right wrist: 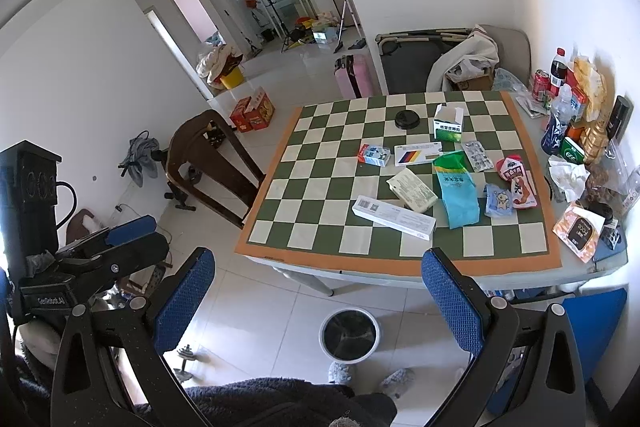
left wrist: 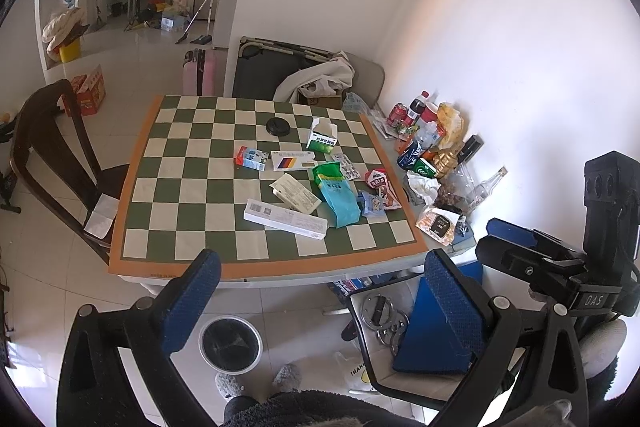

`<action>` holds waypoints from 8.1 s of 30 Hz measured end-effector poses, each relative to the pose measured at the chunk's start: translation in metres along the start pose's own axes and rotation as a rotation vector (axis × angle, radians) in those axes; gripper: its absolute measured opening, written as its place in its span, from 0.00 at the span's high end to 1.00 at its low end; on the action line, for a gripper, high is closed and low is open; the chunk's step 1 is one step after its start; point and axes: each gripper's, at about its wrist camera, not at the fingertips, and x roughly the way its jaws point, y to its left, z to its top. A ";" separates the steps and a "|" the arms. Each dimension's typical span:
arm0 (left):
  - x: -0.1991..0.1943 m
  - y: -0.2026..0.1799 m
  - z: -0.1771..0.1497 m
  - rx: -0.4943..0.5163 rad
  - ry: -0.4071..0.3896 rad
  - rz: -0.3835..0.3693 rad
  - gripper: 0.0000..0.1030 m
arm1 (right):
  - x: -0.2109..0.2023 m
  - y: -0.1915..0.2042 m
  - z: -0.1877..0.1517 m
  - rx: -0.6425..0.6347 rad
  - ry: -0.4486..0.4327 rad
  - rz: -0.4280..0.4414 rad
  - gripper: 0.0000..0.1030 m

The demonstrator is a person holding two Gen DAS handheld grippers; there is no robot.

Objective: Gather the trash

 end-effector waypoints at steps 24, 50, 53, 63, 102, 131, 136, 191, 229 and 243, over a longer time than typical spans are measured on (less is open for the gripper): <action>-0.001 0.002 -0.002 0.001 -0.005 0.001 0.00 | 0.000 -0.003 -0.001 0.000 0.001 0.002 0.00; -0.001 0.001 -0.002 0.006 -0.003 0.003 0.00 | 0.003 0.002 0.002 -0.004 0.005 0.008 0.00; -0.001 0.001 -0.002 0.006 -0.003 0.002 0.00 | 0.004 0.003 0.002 -0.002 0.005 0.006 0.00; -0.001 0.002 -0.001 0.007 0.002 -0.004 0.00 | 0.006 0.002 0.001 0.001 0.006 0.007 0.00; 0.476 0.106 0.008 -0.728 0.710 0.355 0.43 | 0.396 -0.327 0.055 0.301 0.482 -0.394 0.00; 0.289 0.013 0.068 -0.190 0.551 0.602 0.57 | 0.470 -0.322 0.087 0.230 0.534 -0.385 0.70; 0.243 -0.014 0.072 -0.151 0.456 0.568 0.57 | 0.428 -0.288 0.088 0.219 0.445 -0.368 0.71; 0.430 0.221 -0.371 -0.091 0.792 0.376 0.03 | 0.652 -0.138 -0.488 0.299 0.877 -0.343 0.00; 0.155 0.116 -0.241 -0.080 0.579 0.329 0.03 | 0.364 0.001 -0.291 0.324 0.658 -0.288 0.00; 0.205 0.004 -0.034 -0.028 0.372 0.278 0.03 | 0.257 -0.126 -0.091 0.514 0.318 -0.439 0.00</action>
